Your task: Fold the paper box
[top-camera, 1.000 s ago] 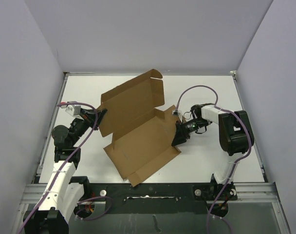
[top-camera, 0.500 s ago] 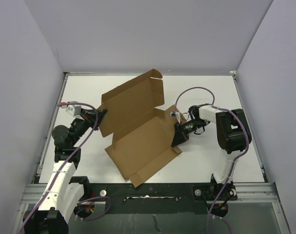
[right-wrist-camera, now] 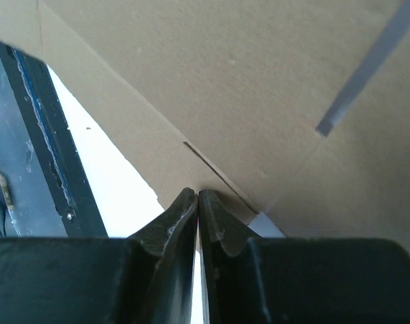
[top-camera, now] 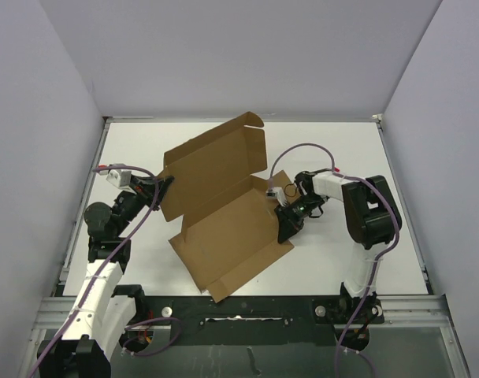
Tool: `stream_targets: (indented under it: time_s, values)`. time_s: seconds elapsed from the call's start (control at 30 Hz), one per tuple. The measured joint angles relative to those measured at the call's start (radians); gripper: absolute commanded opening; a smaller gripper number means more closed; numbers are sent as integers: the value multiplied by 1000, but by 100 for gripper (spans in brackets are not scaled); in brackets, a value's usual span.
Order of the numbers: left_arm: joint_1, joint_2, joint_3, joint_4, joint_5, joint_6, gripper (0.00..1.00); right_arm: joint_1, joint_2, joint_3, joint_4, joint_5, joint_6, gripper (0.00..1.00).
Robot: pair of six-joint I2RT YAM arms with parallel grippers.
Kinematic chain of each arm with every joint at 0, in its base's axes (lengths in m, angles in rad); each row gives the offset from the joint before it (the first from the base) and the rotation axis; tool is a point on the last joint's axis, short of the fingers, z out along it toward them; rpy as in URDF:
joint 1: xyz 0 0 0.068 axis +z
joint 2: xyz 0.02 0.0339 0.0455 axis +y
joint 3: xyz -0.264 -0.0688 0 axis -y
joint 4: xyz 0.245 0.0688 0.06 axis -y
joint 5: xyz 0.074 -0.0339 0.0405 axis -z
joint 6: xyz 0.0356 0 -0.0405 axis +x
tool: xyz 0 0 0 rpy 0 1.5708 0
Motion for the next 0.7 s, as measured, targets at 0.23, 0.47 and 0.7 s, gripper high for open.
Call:
stream_targets:
  time_s: [0.23,0.47,0.7]
  values:
    - [-1,0,0,0,2,1,0,60,-3,11,2,74,29,10]
    - [-1,-2,0,18,38,0,0,-59,-126,16,-32,-11,-83,31]
    - [-2,20,31,134,151,-25,0,-382,-516,-26,152,-185,-73,98]
